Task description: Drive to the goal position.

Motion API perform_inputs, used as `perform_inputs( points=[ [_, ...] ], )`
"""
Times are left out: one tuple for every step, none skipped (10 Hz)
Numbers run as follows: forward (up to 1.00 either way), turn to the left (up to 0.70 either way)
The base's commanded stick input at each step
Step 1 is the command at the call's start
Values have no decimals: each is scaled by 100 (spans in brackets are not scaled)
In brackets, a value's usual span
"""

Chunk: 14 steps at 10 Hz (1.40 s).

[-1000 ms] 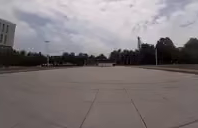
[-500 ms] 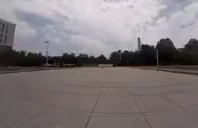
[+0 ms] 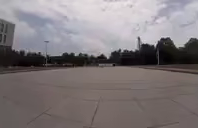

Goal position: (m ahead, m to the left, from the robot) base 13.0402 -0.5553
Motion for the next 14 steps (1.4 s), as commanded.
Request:
perform_inputs(
  points=[
    [70,0],
    [70,0],
    [70,0],
    [70,0],
    [70,0],
    [70,0],
    [70,0],
    [70,0],
    [70,0],
    [70,0],
    [70,0],
    [70,0],
    [70,0],
    [70,0]
  ],
)
